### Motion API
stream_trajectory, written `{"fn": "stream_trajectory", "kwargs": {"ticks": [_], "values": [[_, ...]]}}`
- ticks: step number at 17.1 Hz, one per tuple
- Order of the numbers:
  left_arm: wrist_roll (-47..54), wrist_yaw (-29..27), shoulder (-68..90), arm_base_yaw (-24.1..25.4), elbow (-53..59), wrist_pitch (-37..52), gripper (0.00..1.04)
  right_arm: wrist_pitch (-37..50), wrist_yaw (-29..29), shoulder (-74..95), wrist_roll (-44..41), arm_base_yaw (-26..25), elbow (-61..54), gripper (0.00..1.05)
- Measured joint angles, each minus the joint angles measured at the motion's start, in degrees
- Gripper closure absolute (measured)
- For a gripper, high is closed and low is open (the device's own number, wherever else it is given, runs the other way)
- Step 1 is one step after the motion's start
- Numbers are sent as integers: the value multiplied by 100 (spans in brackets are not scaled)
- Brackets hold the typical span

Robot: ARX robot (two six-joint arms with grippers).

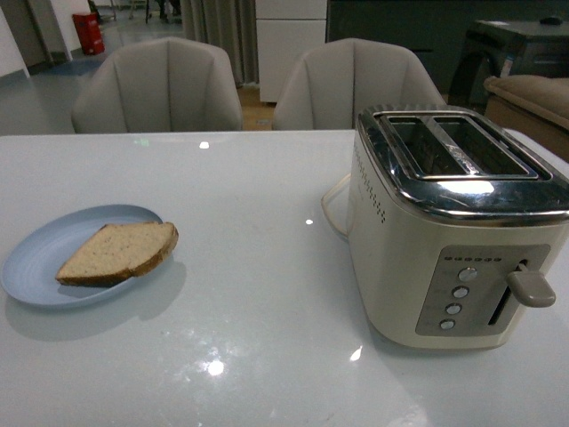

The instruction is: Left arm holds plate, right arm toasts bread

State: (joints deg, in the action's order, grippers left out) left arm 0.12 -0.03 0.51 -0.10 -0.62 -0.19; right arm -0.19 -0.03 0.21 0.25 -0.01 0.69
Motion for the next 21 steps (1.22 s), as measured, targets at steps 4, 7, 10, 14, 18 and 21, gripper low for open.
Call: {"fn": "stream_trajectory", "kwargs": {"ticks": [4,7,10,14,18,21], "values": [[0,0,0,0,0,0,7,0,2,0,0,0,0,6],[-118,-304,98,-109,-118,-459,7,0,0,0,0,0,0,6],[-466,-767,1482,-315,-258,195,7,0,2,0,-2,0,0,6],[-437,-328,3821,-157,-605,2481,7,0,2,0,-2,0,0,6],[-103,592,6773,719,-1652,4417,7,0,2,0,-2,0,0,6],[221,968,9576,1073,-3300,4365,7,0,2,0,-2,0,0,6]]}}
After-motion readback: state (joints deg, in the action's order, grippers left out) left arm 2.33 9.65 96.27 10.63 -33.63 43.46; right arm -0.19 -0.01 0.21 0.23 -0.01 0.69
